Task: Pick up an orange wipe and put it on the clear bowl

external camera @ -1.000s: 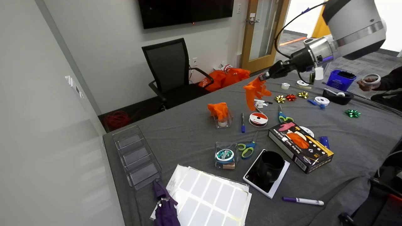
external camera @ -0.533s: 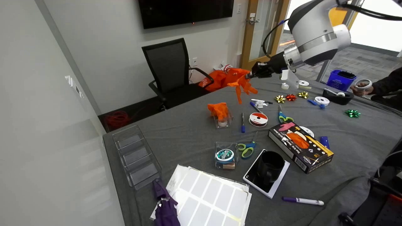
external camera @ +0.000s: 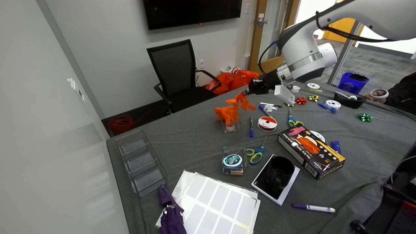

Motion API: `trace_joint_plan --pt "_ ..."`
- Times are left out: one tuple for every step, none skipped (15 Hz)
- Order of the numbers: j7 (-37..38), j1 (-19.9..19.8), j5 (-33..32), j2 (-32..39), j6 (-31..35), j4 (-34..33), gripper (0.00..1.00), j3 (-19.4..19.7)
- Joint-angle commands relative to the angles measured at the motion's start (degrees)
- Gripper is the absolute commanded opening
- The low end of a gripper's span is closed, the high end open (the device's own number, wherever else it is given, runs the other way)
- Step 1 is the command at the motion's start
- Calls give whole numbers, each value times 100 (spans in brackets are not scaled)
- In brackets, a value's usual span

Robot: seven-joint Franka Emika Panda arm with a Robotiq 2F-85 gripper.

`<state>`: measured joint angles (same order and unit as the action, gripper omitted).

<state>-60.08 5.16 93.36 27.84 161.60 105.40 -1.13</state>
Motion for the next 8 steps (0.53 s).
trace_joint_plan --pt "-162 10 319 215 -73 -204 0 -113" --pt "-143 17 356 274 -63 -270 0 -130" --pt "-147 17 398 342 -56 -346 0 -145" --pt "-136 16 429 407 -50 -431 0 -151" --pt "-120 12 457 472 -39 -526 0 -154" --pt "-86 15 486 552 -12 -641 0 -149" --pt "-12 27 465 625 32 -725 0 -134" --pt "1 33 453 687 78 -802 0 -118"
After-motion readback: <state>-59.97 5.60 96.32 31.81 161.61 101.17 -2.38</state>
